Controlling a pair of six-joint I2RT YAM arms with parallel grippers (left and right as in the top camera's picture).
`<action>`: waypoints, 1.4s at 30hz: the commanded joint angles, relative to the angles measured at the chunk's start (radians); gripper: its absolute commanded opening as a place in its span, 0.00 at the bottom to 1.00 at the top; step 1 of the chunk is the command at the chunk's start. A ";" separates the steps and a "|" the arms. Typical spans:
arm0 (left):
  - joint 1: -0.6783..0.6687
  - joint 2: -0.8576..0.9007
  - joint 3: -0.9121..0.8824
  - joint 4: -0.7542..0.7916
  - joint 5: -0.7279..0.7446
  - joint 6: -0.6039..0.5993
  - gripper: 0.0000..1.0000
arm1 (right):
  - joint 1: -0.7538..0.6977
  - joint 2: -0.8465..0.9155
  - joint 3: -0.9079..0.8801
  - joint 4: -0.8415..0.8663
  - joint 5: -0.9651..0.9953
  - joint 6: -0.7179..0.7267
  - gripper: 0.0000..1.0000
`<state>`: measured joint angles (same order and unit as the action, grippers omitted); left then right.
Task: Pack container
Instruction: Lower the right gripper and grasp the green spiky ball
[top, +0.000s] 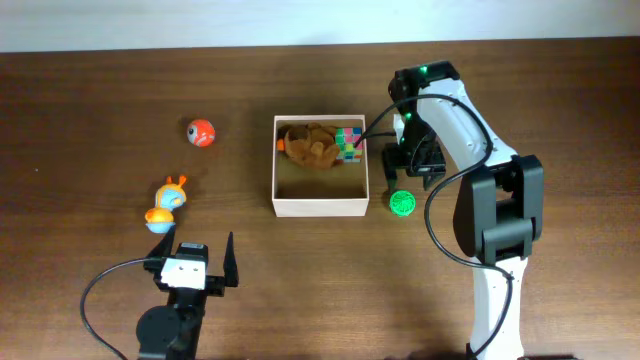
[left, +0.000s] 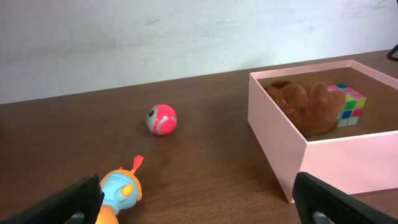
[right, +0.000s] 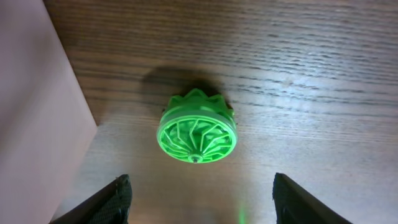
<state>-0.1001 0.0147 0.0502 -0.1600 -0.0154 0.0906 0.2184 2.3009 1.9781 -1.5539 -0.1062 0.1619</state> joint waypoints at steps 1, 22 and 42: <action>0.005 -0.010 -0.006 0.003 0.000 0.019 0.99 | 0.005 -0.017 -0.013 0.018 -0.034 0.012 0.67; 0.005 -0.010 -0.006 0.003 0.000 0.019 0.99 | 0.003 -0.017 -0.204 0.177 -0.040 0.012 0.64; 0.005 -0.010 -0.006 0.003 0.000 0.019 0.99 | 0.003 -0.017 -0.206 0.184 -0.036 0.007 0.47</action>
<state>-0.1001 0.0147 0.0502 -0.1600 -0.0154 0.0906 0.2184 2.3009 1.7817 -1.3712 -0.1406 0.1741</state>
